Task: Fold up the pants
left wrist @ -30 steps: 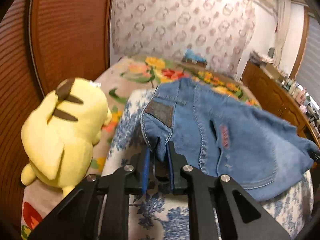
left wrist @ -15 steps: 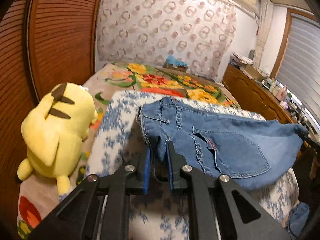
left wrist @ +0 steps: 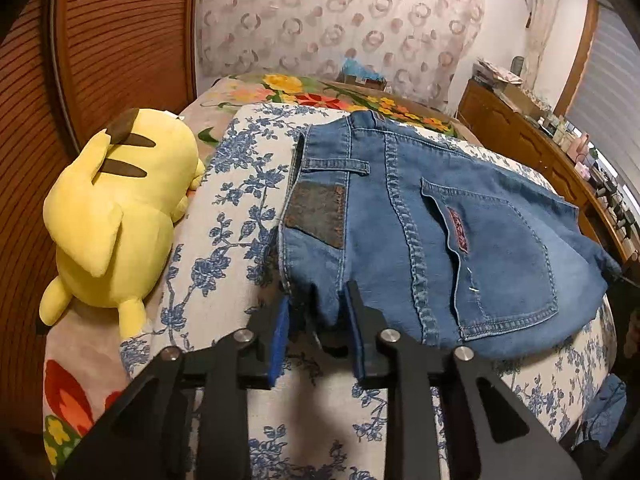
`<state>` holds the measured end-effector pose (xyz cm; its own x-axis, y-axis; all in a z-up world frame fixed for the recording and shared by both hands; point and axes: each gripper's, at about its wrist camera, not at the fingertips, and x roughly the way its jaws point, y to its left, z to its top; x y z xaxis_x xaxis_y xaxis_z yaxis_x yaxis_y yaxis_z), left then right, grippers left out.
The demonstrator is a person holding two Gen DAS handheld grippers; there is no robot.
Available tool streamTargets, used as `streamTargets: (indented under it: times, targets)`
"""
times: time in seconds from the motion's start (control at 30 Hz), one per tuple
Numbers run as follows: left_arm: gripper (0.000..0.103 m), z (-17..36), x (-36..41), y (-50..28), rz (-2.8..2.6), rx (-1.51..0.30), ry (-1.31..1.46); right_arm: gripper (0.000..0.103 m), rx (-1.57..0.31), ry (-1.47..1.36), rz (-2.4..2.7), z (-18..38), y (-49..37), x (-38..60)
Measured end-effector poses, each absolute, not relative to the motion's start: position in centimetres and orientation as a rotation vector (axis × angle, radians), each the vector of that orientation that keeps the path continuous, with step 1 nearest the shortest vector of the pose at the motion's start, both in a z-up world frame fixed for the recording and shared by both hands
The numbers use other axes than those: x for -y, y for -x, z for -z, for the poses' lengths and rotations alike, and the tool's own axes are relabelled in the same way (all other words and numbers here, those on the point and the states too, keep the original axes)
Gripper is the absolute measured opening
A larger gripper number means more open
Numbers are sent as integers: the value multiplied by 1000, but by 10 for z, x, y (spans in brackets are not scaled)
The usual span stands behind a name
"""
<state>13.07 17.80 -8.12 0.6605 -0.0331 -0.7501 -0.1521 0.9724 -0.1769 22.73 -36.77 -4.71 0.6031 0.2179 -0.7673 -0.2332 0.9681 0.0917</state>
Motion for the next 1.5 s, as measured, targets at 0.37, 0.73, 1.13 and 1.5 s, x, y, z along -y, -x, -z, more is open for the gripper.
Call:
streamTargets:
  times: [0.37, 0.73, 1.13, 1.5]
  targets:
    - [55, 57, -183, -123, -93, -797, 172, 16, -905, 1, -249, 49, -226, 370]
    - [58, 62, -138, -148, -8, -832, 133, 21, -895, -18, -230, 37, -218, 369]
    - [58, 66, -69, -172, 149, -867, 67, 24, -910, -59, -217, 39, -206, 380]
    - [58, 70, -53, -172, 157, -878, 56, 5, -823, -31, -232, 26, -203, 367]
